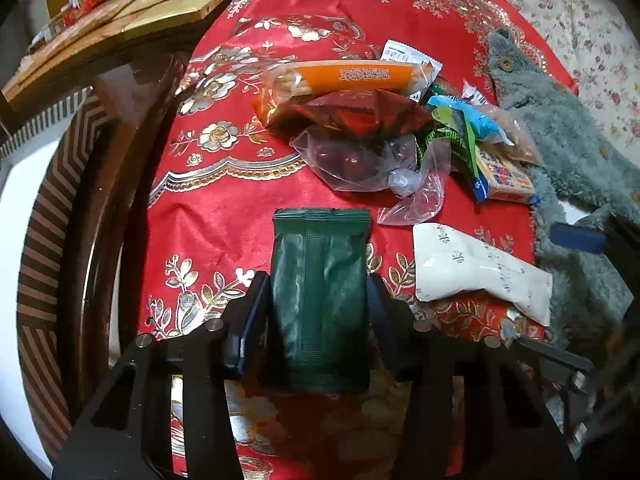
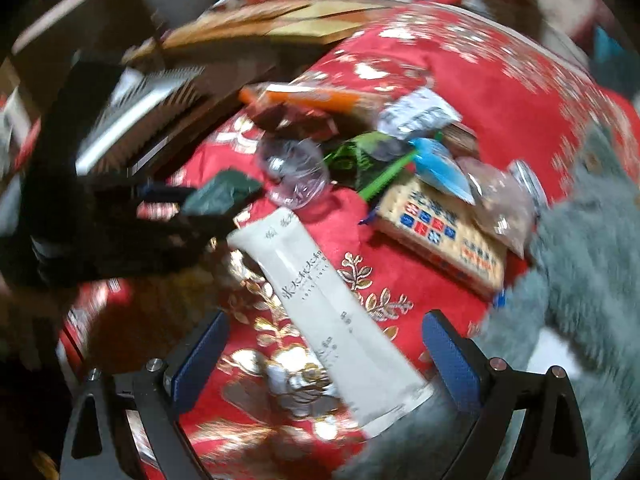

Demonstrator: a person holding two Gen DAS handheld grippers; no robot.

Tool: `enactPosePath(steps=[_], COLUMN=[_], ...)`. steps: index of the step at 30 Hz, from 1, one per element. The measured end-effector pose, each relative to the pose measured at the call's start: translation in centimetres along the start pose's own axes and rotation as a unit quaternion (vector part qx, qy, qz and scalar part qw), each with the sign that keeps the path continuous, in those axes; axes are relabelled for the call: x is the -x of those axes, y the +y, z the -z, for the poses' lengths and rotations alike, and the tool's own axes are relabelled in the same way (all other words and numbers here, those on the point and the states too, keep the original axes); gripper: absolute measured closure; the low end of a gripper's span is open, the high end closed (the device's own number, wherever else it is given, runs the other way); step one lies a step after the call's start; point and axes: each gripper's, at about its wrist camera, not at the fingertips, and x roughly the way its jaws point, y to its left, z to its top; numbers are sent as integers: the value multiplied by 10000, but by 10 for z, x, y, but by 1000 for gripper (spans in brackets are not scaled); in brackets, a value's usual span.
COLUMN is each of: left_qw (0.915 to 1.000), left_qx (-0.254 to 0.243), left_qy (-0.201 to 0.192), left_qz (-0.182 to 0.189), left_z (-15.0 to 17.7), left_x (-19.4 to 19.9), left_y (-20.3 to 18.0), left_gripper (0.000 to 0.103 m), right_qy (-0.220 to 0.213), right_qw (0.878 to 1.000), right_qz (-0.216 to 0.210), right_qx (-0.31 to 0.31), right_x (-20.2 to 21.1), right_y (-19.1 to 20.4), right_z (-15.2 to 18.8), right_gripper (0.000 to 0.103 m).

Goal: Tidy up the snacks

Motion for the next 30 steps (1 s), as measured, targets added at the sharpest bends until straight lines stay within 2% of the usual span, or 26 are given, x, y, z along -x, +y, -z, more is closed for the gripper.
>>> enactPosePath(steps=[4,6,7,8,9,10,14,18,20,22,24,25,26,27,30], left_qw=[9999,9999,9999,9999,9999,9999,9998,9998,9998,9997,9994,9994,9995,9994,9997], left_qx=[-88,-118,-130,-129,-122,-127,-160,-195,-186,-201,-260,-264,-274,-289,-217], left_qy=[-25,-38,-30,-19,-11,-2,21,47,62,50,27,10,-16,-32,28], left_qz=[-68,-76,-75,-71,-60,-67,-135,-96,-78,-147,-236,-201,-181,-176,-71], left_z=[2,2,2,1,1,1,-1,-1,-2,-2,-1,0,0,1,3], left_x=[0,0,0,-1,-1,-1,-3,-4,-5,-6,-6,-5,-4,-2,1], left_y=[-4,-5,-4,-4,-3,-4,-4,-2,-2,-5,-8,-8,-7,-5,1], left_gripper=[55,55,55,54,54,53,47,43,38,37,37,42,54,59,60], right_qy=[304,425,469,548,413,366,391,598,669,600,424,358,273,199,61], right_qw=[9985,9975,9969,9962,9968,9967,9941,9900,9882,9914,9957,9966,9973,9977,9986], right_qz=[-76,-443,-552,-626,-633,-675,-1004,-1258,-1345,-1159,-809,-722,-663,-648,-497], right_qx=[456,361,315,260,251,244,-86,-208,-292,-90,151,198,167,46,-158], right_x=[-17,-28,-31,-36,-34,-33,-30,-30,-29,-28,-25,-24,-23,-20,-12], right_y=[-7,-14,-16,-17,-17,-17,-23,-29,-35,-29,-14,-11,-10,-11,-13], right_z=[-5,-6,-6,-6,-5,-3,-4,-5,-6,-4,1,2,3,4,6], right_gripper=[7,17,33,34,38,45,47,47,47,49,59,65,68,71,78])
